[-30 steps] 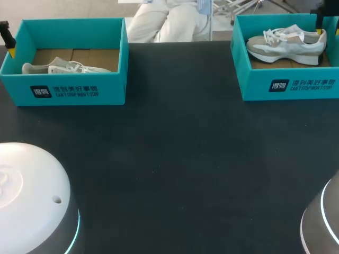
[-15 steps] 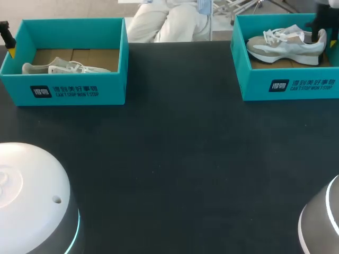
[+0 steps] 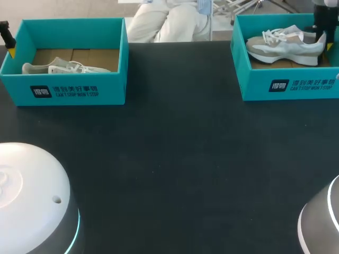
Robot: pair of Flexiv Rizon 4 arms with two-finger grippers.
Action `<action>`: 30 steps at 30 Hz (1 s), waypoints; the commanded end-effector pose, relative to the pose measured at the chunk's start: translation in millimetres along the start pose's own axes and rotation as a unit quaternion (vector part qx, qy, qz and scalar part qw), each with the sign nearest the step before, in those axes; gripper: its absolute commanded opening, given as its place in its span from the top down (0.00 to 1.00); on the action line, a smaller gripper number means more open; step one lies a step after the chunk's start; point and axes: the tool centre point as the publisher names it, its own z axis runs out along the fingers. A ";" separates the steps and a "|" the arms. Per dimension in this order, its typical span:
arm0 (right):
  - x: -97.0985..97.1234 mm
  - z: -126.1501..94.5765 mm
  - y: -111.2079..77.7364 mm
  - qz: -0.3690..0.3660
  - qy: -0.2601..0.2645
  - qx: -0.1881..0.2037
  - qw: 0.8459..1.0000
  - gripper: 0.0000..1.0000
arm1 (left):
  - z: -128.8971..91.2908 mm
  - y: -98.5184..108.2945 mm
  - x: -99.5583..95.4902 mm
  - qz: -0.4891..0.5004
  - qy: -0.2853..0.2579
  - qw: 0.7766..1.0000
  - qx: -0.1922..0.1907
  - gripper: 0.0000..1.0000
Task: Take the shoe out of the shoebox, open the shoe tongue, remove and reinsert the insole, then place the shoe into the shoebox
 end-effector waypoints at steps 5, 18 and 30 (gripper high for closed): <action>-22.8 -41.3 -20.8 -0.013 0.020 0.021 0.999 1.00 | -0.4 -0.9 0.3 0.000 0.001 1.000 -0.001 0.00; -24.1 -172.5 -64.1 -0.027 0.029 -0.012 0.999 1.00 | -0.4 -0.9 0.3 0.000 0.001 1.000 -0.001 0.00; -34.5 -256.0 -95.8 -0.052 0.019 -0.048 0.997 1.00 | -0.4 -0.9 0.3 0.000 0.001 1.000 -0.001 0.00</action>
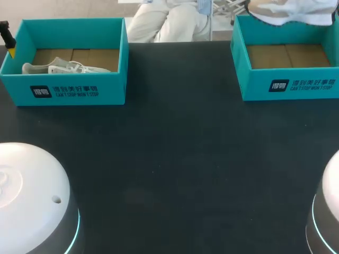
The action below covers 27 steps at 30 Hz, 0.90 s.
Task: Take the shoe out of the shoebox, open the shoe tongue, remove and reinsert the insole, then place the shoe into the shoebox
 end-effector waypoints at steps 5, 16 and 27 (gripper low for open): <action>4.5 -73.6 -69.0 -0.013 0.014 -0.084 0.996 1.00 | -0.2 -0.8 0.2 0.000 0.001 1.000 -0.001 0.00; 5.2 -77.3 -71.5 -0.010 0.009 -0.085 0.996 1.00 | -0.2 -0.8 0.2 0.000 0.001 1.000 -0.001 0.00; 17.8 -77.9 -90.1 -0.001 -0.029 -0.091 0.995 1.00 | -0.2 -0.8 0.2 0.000 0.001 1.000 -0.001 0.00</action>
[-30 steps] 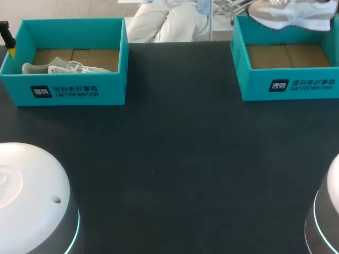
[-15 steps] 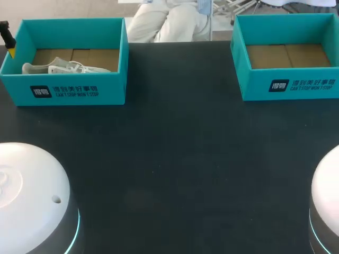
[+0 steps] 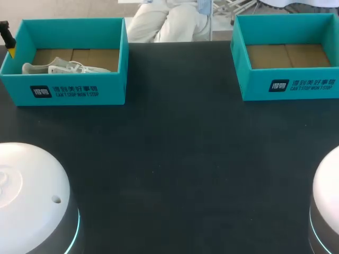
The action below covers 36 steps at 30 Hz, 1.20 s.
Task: Take the shoe out of the shoebox, open the shoe tongue, remove and reinsert the insole, then place the shoe into the shoebox
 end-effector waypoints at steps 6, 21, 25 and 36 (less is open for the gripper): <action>53.2 0.1 -75.5 0.039 -0.058 -0.092 0.993 1.00 | -0.1 -0.8 0.2 0.000 0.001 1.000 -0.001 0.00; 130.7 -27.6 -187.0 0.065 -0.086 -0.134 0.985 1.00 | -0.1 -0.8 0.2 0.000 0.001 1.000 -0.001 0.00; 149.8 -30.1 -201.7 0.071 -0.080 -0.145 0.984 1.00 | -0.1 -0.8 0.2 0.000 0.001 1.000 -0.001 0.00; 210.9 -24.1 -242.6 0.053 -0.069 -0.180 0.980 1.00 | -0.1 -0.8 0.2 0.000 0.001 1.000 -0.001 0.00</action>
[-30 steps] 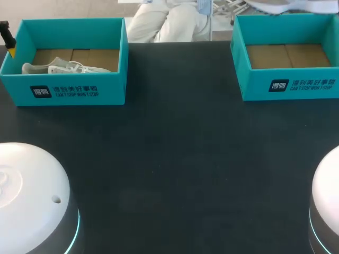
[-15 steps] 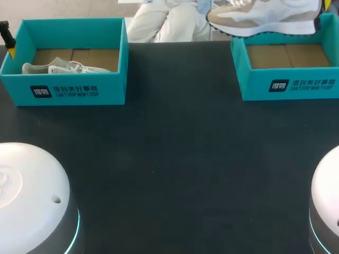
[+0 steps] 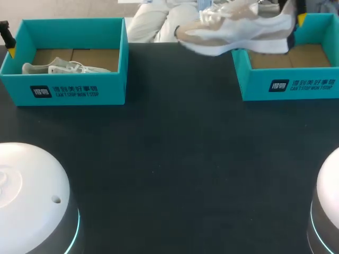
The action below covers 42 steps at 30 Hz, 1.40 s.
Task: Take the shoe out of the shoebox, open the shoe tongue, remove and reinsert the insole, then place the shoe into the shoebox
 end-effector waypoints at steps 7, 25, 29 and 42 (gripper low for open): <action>21.9 1.8 -28.6 -0.020 0.005 -0.199 0.980 1.00 | 0.0 -0.8 0.3 0.000 0.001 1.000 -0.001 0.00; 21.9 1.8 -28.6 -0.020 0.005 -0.199 0.980 1.00 | 0.0 -0.8 0.3 0.000 0.001 1.000 -0.001 0.00; 44.9 21.7 -52.8 -0.022 0.001 -0.180 0.983 1.00 | 0.0 -0.8 0.3 0.000 0.001 1.000 -0.001 0.00; 82.7 42.6 -105.7 0.013 -0.003 -0.171 0.985 1.00 | 0.0 -0.8 0.3 0.000 0.001 1.000 -0.001 0.00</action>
